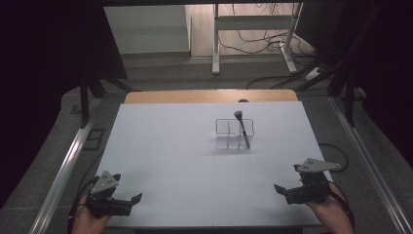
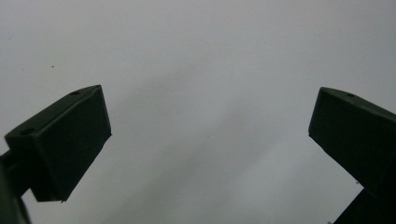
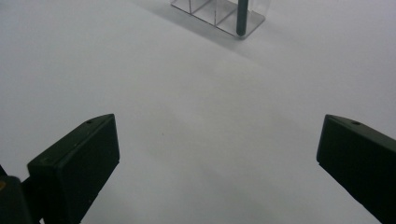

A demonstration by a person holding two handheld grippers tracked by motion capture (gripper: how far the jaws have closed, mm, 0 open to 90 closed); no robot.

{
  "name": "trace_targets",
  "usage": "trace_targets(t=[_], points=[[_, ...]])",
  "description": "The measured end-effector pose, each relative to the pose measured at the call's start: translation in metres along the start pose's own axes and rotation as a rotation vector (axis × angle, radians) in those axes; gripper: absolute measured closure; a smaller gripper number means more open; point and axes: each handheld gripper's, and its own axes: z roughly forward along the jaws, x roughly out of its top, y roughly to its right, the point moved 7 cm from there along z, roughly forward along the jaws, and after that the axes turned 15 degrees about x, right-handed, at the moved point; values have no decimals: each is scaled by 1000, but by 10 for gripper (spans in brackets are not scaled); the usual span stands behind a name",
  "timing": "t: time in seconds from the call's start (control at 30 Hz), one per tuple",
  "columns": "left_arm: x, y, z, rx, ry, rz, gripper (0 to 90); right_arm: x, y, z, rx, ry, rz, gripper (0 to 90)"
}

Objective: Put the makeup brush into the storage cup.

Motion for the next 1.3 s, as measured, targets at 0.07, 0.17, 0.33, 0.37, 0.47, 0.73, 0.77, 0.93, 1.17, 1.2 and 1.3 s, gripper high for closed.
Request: trace_targets(t=[0.07, 0.17, 0.33, 0.37, 0.47, 0.73, 0.77, 0.93, 1.17, 1.2, 1.3], points=[[0, 0, 0, 0, 0, 0, 0, -2, 1, -2, -7, 1, 3, 0], [0, 0, 0, 0, -1, 1, 0, -5, 3, -5, -19, 2, 8, 0], [0, 0, 0, 0, -1, 0, 0, -10, 6, -10, -35, -2, 9, 0], [0, 0, 0, 0, -1, 0, 0, -11, 6, -11, -39, -2, 11, 0], [0, 0, 0, 0, -2, 2, 0, -13, 8, -14, -48, -1, 15, 0], [0, 0, 1, -3, -6, 4, 0, -20, 12, -21, -70, 7, 30, 0], [-1, 0, 1, -3, -7, 4, 0, -21, 12, -22, -71, 7, 30, 0], [-1, 0, 1, -4, -8, 3, 0, -27, 15, -25, -80, -6, 50, 0], [-1, 1, 1, -5, -11, 4, 0, -34, 18, -28, -88, -14, 78, 0], [-1, 1, 2, -5, -11, 5, 0, -34, 18, -29, -89, -14, 79, 0], [0, 1, 2, -3, -10, 8, 0, -34, 19, -29, -91, -13, 76, 0]])
